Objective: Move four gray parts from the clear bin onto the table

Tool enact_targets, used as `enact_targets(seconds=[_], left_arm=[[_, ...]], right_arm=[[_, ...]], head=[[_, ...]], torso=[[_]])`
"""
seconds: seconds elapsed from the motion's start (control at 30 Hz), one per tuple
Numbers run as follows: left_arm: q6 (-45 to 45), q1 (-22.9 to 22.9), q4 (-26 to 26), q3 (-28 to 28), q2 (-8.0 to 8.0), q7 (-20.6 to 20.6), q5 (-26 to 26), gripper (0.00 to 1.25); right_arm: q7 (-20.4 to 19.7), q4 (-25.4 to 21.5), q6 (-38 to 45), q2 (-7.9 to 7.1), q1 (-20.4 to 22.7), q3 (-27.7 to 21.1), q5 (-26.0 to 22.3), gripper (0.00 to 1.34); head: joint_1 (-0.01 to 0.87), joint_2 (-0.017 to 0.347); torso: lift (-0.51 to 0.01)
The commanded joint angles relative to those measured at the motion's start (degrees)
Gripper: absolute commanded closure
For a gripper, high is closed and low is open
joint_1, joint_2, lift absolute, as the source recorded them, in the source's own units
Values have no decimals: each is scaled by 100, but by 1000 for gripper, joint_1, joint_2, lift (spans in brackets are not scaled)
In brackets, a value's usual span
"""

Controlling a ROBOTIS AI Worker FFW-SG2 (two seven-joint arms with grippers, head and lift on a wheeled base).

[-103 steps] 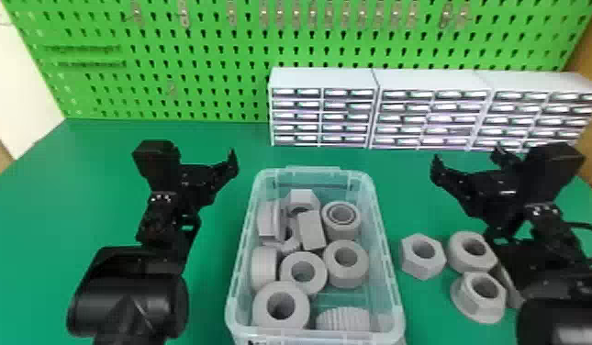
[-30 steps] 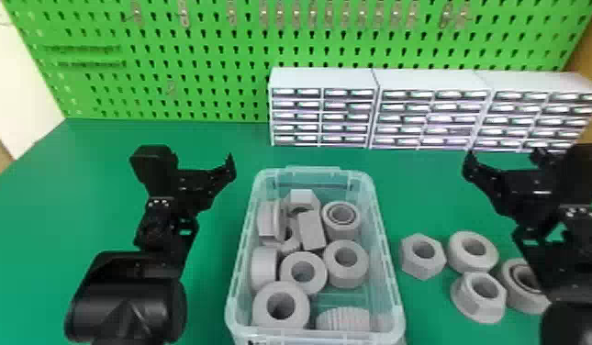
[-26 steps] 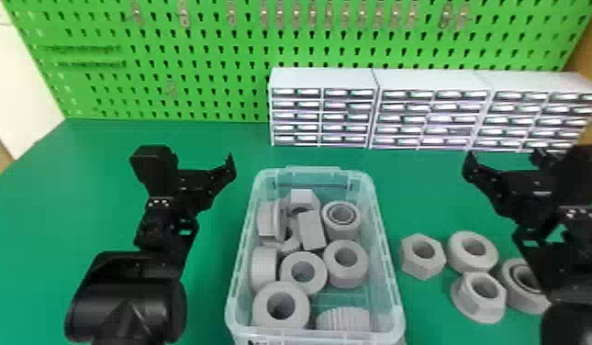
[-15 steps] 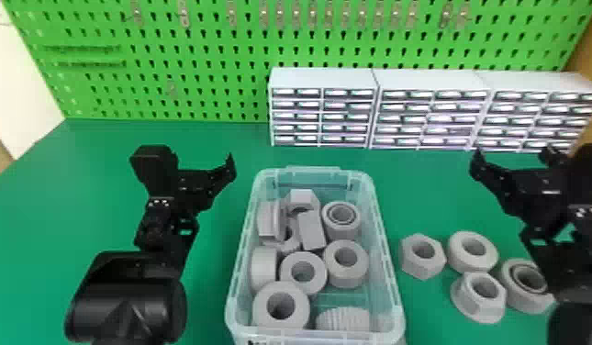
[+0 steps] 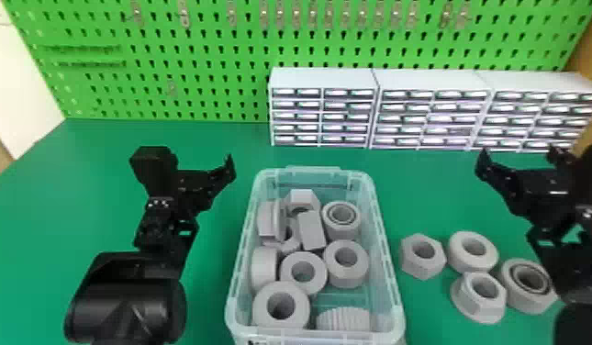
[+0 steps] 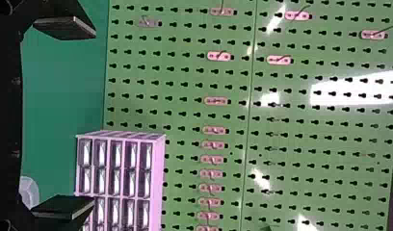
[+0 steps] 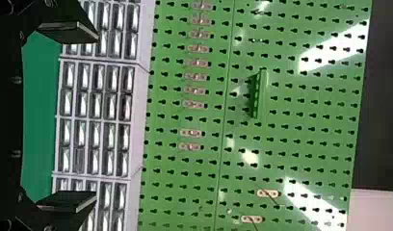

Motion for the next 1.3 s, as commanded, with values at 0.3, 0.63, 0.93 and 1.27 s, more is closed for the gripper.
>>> enact_targets(seconds=[0.3, 0.63, 0.93, 1.27], left_arm=[[-1, -9, 18, -18, -15, 0, -3, 73], [-1, -9, 26, -18, -15, 0, -3, 73], [-1, -18, 44, -27, -15, 0, -3, 73], [-1, -18, 53, -27, -15, 0, -3, 73]], right_arm=[[0, -7, 0, -13, 5, 54, 1, 150], [0, -7, 9, -30, -3, 89, 10, 150], [0, -7, 18, -30, -21, 115, 1, 150], [0, -7, 26, -39, -30, 124, 10, 150]], head=[[693, 72], [693, 72], [693, 72], [693, 72]], torso=[[-52], [-52], [-52], [-52]])
